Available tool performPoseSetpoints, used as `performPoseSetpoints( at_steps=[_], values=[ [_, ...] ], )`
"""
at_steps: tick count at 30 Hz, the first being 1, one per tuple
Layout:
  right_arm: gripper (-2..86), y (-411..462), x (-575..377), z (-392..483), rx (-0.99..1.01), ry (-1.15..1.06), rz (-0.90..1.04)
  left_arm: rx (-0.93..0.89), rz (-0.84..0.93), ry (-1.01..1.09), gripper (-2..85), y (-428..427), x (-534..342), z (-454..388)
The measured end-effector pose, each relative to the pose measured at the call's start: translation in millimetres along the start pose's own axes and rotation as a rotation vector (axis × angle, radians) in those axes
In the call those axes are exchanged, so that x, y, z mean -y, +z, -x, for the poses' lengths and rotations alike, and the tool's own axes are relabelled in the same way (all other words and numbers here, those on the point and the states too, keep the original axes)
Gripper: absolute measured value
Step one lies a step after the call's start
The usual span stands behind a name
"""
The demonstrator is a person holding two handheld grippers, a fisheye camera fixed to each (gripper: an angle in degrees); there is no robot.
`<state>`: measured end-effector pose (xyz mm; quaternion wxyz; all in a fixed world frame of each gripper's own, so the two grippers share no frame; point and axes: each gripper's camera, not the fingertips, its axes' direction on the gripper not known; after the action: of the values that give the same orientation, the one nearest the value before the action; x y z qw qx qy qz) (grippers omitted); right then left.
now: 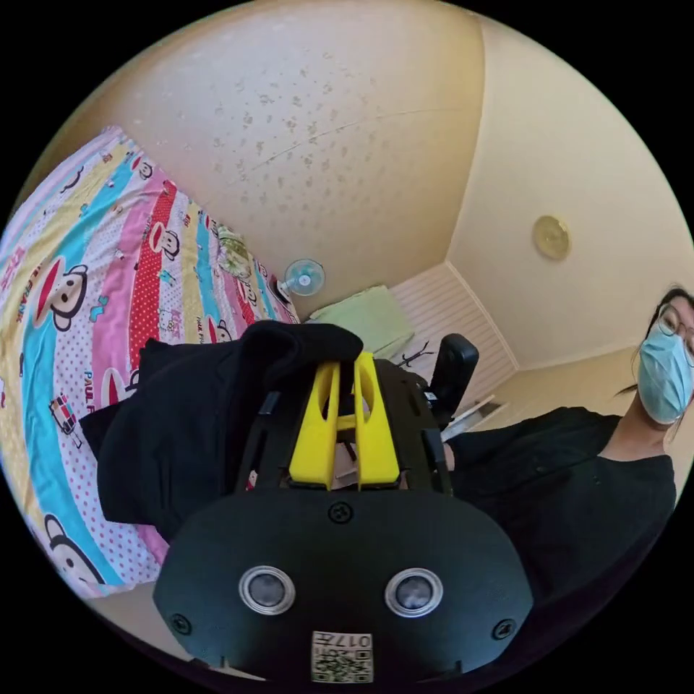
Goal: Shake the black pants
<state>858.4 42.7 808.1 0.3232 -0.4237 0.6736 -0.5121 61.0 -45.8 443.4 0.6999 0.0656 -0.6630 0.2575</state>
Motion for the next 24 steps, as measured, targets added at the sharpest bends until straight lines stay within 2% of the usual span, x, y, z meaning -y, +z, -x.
performPoseSetpoints(
  at_steps=[3,6,8,11,13,17,19,20,24],
  values=[
    [10.4,9.0,5.0,25.8,-0.074,-0.049,-0.021,0.096,-0.036,-0.046,3.0,14.3,-27.7,-9.2],
    [8.3,1.6,6.1,40.1,-0.019,-0.033,-0.084,0.024,-0.065,-0.015,0.4,11.2,-57.9,-7.3],
    [7.8,-5.5,9.1,49.0,-0.037,-0.008,-0.123,0.058,-0.107,0.037,-0.1,2.0,-80.9,-16.6],
    [7.3,-35.5,11.8,54.6,-0.003,0.045,-0.245,0.303,-0.07,0.087,1.6,-3.2,-117.4,-35.2],
    [6.7,-63.3,13.1,62.9,-0.003,0.039,-0.327,0.496,0.015,0.113,8.1,11.5,-143.5,-41.9],
    [4.7,-127.9,17.3,90.7,-0.034,0.025,-0.498,0.548,0.114,0.237,14.7,64.1,-173.8,-48.5],
    [4.2,-151.5,19.1,98.8,0.024,0.019,-0.556,0.664,0.172,0.339,16.4,109.9,-190.8,-55.5],
    [3.9,-165.7,20.2,104.7,0.049,0.02,-0.592,0.714,0.173,0.363,16.8,120.4,-195.5,-58.2],
    [3.5,-210.5,24.9,136.4,0.073,-0.042,-0.69,1.106,0.013,0.513,16.6,176.2,-230.2,-84.1]
  ],
)
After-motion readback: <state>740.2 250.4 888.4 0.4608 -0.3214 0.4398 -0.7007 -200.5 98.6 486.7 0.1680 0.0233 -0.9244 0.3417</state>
